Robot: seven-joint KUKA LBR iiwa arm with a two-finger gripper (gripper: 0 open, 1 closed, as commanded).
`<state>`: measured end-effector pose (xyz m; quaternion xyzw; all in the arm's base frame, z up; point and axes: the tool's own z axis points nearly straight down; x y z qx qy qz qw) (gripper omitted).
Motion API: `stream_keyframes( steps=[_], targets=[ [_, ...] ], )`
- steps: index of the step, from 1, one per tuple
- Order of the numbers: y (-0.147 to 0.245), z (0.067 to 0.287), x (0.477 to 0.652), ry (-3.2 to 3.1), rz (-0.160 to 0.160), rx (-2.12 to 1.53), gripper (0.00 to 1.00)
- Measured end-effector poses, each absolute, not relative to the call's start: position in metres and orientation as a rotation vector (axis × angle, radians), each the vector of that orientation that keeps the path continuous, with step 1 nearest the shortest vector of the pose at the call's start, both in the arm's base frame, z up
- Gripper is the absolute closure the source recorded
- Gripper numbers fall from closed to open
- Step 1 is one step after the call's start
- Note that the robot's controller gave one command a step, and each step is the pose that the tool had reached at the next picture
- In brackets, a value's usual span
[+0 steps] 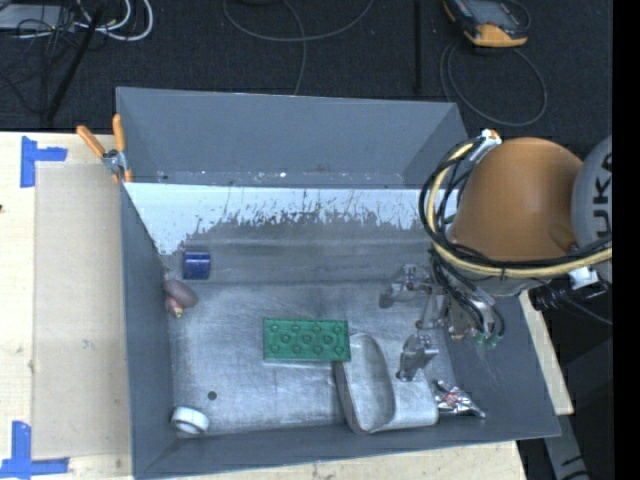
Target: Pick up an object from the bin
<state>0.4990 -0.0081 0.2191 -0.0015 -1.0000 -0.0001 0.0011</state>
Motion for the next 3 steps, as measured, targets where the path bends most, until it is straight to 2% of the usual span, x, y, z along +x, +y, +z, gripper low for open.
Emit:
stream_keyframes(
  steps=[1,2,3],
  targets=[
    [0.05,0.111,0.52,-3.129,-0.002,0.17,0.0],
    [0.052,0.077,0.556,-3.147,-0.002,0.118,0.0],
    [0.052,0.08,0.556,-3.151,-0.003,0.118,1.0]
  ],
)
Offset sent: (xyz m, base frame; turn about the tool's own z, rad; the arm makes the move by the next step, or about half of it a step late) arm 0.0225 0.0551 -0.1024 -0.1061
